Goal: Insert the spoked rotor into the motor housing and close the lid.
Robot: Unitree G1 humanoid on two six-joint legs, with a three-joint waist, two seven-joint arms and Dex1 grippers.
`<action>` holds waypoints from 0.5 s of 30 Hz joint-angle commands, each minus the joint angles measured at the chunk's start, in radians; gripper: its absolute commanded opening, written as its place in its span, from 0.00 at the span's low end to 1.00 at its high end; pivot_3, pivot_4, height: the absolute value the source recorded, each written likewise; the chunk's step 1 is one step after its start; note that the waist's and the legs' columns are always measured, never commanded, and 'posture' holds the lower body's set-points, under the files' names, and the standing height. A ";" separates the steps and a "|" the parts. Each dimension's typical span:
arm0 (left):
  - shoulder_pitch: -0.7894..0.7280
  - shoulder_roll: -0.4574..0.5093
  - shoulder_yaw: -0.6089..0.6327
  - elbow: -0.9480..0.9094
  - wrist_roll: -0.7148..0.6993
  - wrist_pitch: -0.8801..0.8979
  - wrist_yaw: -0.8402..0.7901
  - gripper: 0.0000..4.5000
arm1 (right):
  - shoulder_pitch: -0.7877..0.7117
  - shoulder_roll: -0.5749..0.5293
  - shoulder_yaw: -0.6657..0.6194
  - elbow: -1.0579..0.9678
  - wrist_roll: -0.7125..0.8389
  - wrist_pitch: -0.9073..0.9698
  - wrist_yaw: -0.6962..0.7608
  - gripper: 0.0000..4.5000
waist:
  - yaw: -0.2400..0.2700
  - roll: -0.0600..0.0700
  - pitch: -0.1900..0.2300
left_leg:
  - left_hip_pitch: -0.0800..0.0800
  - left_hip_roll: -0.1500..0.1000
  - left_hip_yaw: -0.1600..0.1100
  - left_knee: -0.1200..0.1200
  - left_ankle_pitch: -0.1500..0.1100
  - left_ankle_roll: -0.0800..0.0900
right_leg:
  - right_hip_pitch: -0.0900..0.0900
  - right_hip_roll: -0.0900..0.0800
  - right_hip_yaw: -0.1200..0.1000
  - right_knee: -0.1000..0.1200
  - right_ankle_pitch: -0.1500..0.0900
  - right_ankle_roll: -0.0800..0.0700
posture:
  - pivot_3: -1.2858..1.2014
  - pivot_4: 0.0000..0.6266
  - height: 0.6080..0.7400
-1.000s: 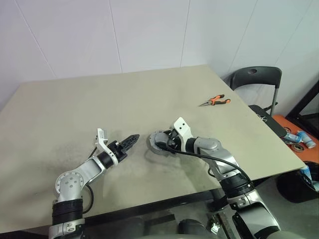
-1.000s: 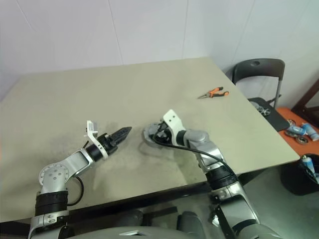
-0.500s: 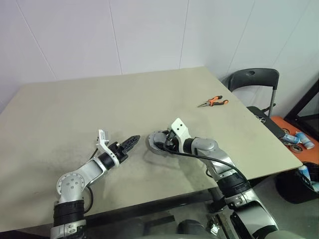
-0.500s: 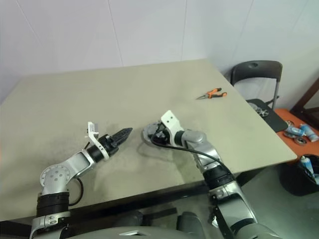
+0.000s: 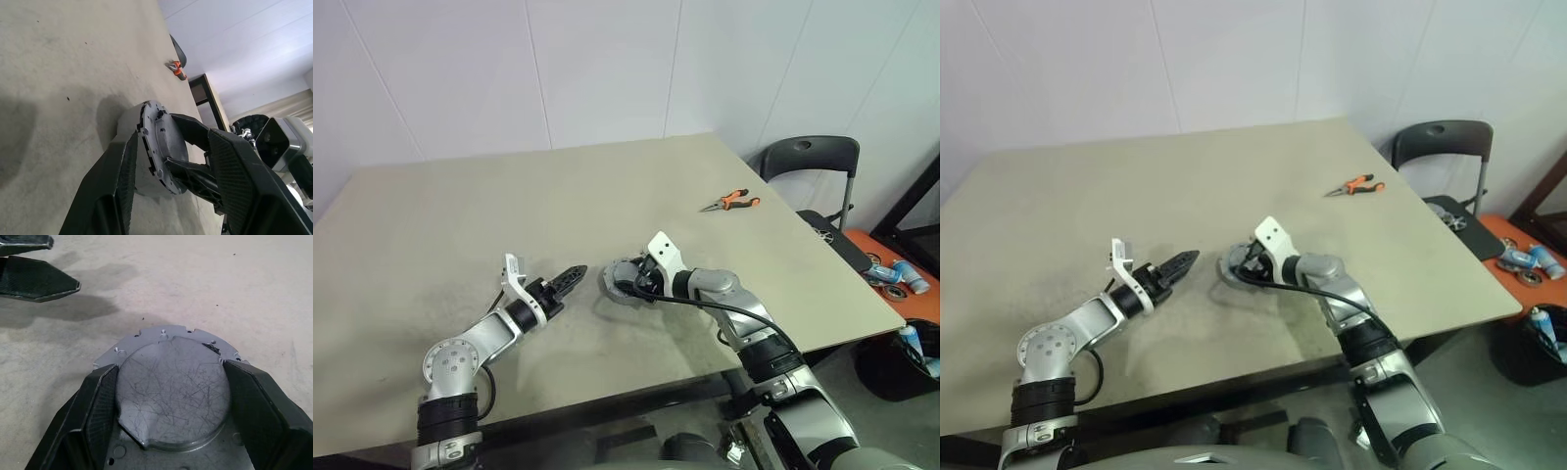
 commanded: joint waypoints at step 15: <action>-0.008 -0.016 0.008 -0.074 -0.044 0.001 0.038 0.54 | 0.007 0.014 0.082 0.063 -0.100 0.048 -0.065 0.68 | -0.017 0.000 0.000 | 0.002 0.001 0.000 -0.005 0.000 0.000 | -0.002 0.000 -0.001 0.000 0.000 0.000 | 0.52 0.00 1.00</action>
